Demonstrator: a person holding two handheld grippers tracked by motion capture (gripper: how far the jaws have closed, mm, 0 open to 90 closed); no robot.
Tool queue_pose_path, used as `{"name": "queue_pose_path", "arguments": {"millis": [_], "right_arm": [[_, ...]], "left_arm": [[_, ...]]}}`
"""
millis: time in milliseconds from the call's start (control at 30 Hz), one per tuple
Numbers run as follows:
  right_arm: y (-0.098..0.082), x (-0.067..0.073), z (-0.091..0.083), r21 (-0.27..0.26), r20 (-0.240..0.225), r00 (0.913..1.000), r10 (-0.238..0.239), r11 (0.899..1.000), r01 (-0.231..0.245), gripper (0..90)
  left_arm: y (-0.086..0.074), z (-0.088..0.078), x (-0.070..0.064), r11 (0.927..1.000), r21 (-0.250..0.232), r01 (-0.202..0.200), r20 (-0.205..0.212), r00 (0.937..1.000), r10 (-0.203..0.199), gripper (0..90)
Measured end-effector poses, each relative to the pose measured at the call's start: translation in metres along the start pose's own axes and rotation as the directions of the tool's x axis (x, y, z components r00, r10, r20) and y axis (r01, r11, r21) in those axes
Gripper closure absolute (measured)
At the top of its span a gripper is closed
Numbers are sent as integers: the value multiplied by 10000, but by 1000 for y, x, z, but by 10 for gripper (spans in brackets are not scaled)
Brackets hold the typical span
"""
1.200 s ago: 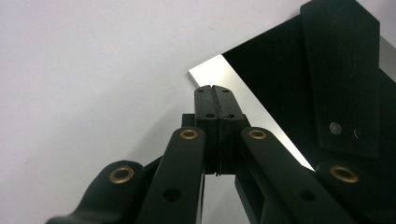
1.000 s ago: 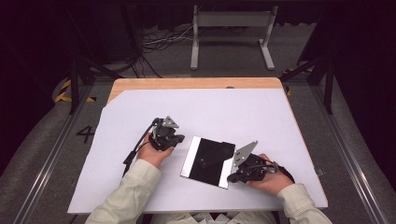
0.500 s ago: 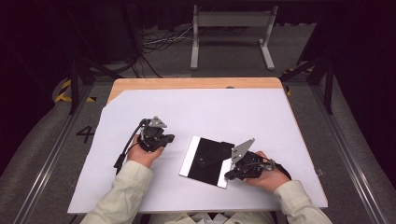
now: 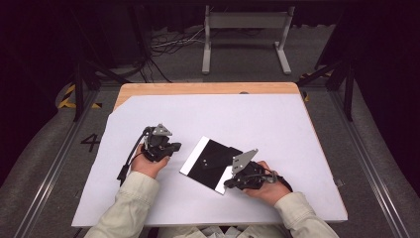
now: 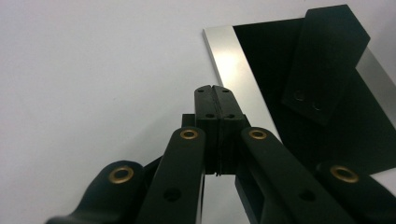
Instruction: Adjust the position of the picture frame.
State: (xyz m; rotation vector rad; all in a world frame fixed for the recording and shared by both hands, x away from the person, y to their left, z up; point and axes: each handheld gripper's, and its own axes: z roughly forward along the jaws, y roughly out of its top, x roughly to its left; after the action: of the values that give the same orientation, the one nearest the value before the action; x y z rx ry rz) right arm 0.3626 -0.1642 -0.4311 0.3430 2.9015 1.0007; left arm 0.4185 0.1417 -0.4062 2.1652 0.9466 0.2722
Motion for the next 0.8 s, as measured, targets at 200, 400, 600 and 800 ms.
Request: {"name": "queue_pose_path", "arguments": {"millis": [200, 400, 600, 800], "right_arm": [[10, -3, 10, -212, 228, 9990, 383, 9991, -379, 900], [10, -25, -11, -1017, 709, 9871, 1433, 9855, -1357, 900], [2, -53, -29, -1537, 1538, 9640, 2168, 9690, -1934, 900], [-7, -79, -33, -1642, 2462, 9230, 2958, 9512, -2611, 900]], "left_arm": [[-5, -5, 5, 9999, -18, 127, -160, 9998, -127, 900], [-16, -15, 10, 9998, -35, 178, -354, 9992, -179, 900], [-30, -27, 10, 9996, -90, 274, -478, 9985, -278, 900], [-42, -33, 8, 9995, 209, 217, -504, 9985, -206, 900]]}}
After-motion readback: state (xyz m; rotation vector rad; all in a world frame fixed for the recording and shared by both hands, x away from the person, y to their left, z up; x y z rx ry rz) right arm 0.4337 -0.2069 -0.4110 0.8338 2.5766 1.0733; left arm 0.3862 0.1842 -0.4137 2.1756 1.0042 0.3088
